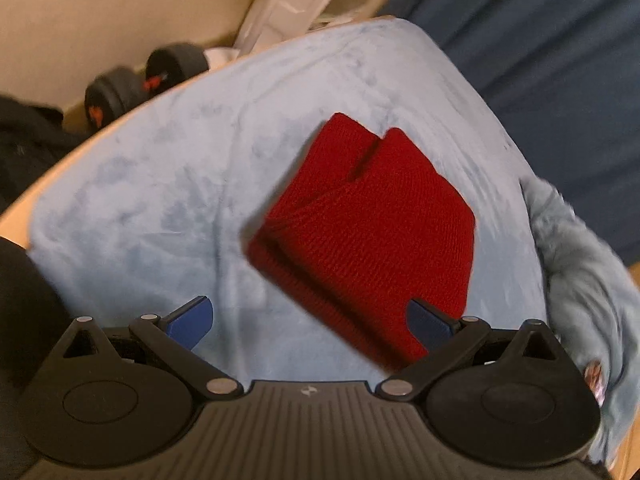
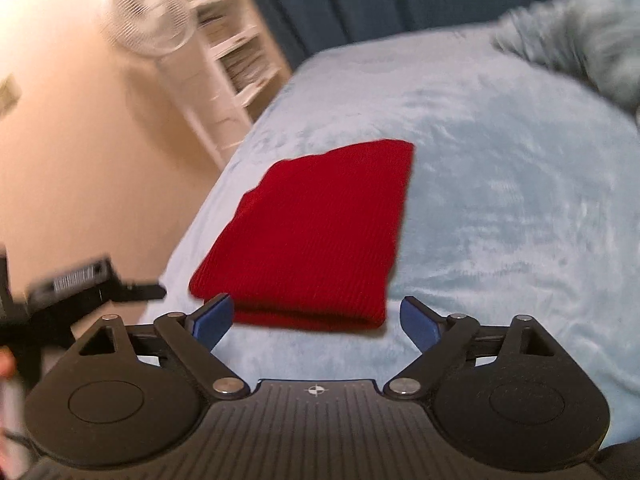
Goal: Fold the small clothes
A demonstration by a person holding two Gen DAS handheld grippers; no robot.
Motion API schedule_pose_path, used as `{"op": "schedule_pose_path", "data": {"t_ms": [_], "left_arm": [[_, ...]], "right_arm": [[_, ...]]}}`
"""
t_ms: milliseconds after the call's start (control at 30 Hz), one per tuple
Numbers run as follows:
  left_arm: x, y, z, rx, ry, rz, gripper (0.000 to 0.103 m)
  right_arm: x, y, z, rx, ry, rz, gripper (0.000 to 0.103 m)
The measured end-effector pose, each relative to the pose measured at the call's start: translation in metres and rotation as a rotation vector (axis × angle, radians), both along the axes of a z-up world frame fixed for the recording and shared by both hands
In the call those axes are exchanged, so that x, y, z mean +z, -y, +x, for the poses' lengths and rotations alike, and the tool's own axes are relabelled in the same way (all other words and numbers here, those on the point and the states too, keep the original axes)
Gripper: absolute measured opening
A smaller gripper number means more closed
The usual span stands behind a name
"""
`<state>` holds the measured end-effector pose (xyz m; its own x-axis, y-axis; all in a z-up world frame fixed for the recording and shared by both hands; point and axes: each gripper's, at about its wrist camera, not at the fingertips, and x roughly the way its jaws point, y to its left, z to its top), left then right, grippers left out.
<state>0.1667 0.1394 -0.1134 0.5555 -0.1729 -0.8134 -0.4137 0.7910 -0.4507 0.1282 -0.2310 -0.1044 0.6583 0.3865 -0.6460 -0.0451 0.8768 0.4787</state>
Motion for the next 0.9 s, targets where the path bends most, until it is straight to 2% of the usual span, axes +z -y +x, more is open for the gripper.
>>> {"op": "schedule_pose_path", "data": {"t_ms": [133, 333, 433, 533, 633, 667, 700, 733, 800, 833, 867, 900], "left_arm": [[-0.025, 0.004, 0.036, 0.052, -0.039, -0.052, 0.103], [-0.073, 0.0, 0.074, 0.125, -0.148, -0.09, 0.103], [-0.089, -0.011, 0.081, 0.158, -0.173, -0.103, 0.103], [-0.1, -0.021, 0.085, 0.163, -0.181, -0.152, 0.103], [-0.099, -0.023, 0.087, 0.176, -0.177, -0.158, 0.103], [-0.098, -0.023, 0.087, 0.178, -0.163, -0.148, 0.094], [-0.095, -0.022, 0.087, 0.167, -0.134, -0.148, 0.075], [-0.091, -0.021, 0.092, 0.146, -0.134, -0.12, 0.073], [-0.086, -0.02, 0.101, 0.098, -0.128, -0.088, 0.053], [-0.083, -0.021, 0.111, 0.054, -0.12, -0.069, 0.046], [-0.077, -0.023, 0.126, 0.011, -0.11, -0.07, 0.042], [-0.07, -0.022, 0.148, -0.065, -0.084, -0.072, 0.042]], "right_arm": [[-0.018, 0.045, 0.07, -0.068, -0.112, 0.14, 0.093], [-0.056, 0.082, 0.201, -0.14, -0.181, 0.155, 0.094], [-0.085, 0.083, 0.263, -0.149, -0.221, 0.154, 0.094], [-0.115, 0.071, 0.321, -0.129, -0.278, 0.162, 0.094], [-0.137, 0.052, 0.363, -0.084, -0.312, 0.144, 0.094], [-0.145, 0.045, 0.373, -0.051, -0.337, 0.157, 0.094], [-0.153, 0.038, 0.38, -0.008, -0.368, 0.179, 0.09], [-0.157, 0.03, 0.384, 0.047, -0.385, 0.198, 0.068], [-0.149, 0.017, 0.382, 0.148, -0.335, 0.101, 0.042], [-0.142, 0.02, 0.378, 0.164, -0.309, 0.091, 0.035], [-0.138, 0.032, 0.369, 0.132, -0.305, 0.126, 0.031], [-0.134, 0.048, 0.358, 0.089, -0.297, 0.162, 0.025]]}}
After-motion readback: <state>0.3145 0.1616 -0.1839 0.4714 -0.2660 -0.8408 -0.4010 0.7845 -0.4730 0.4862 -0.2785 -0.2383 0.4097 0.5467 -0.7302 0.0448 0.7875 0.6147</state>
